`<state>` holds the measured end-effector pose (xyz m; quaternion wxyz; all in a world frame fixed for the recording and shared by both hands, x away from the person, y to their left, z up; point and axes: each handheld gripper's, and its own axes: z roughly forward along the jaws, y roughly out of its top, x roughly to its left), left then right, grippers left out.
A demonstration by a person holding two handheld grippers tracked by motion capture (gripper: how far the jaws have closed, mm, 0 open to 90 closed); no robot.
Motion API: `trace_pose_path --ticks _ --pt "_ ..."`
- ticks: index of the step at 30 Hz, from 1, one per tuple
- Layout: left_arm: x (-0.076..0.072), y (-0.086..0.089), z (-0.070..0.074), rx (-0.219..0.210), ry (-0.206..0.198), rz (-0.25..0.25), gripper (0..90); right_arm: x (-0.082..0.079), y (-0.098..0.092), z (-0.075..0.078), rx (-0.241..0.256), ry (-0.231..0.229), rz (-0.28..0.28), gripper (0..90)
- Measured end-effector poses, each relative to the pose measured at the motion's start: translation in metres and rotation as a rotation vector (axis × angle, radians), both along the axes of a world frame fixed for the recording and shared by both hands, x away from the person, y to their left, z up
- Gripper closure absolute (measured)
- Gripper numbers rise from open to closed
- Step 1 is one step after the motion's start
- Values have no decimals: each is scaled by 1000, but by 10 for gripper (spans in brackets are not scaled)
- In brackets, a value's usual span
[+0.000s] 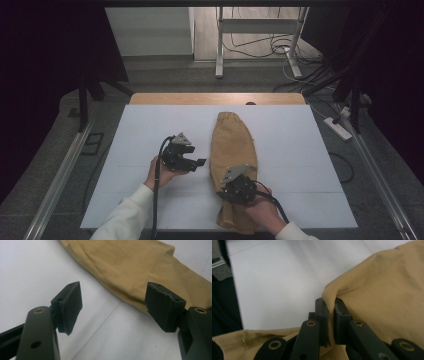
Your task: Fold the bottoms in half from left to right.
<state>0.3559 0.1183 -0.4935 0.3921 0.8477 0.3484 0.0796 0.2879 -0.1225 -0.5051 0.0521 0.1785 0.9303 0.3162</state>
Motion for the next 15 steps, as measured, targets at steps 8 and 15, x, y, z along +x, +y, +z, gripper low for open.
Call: trace_pose_path --ticks 8,15 --pt "0 0 0 1 1 3 300 -13 14 -2 10 30 73 835" --pt "0 1 0 1 1 5 300 -18 18 -3 -8 46 102 835"
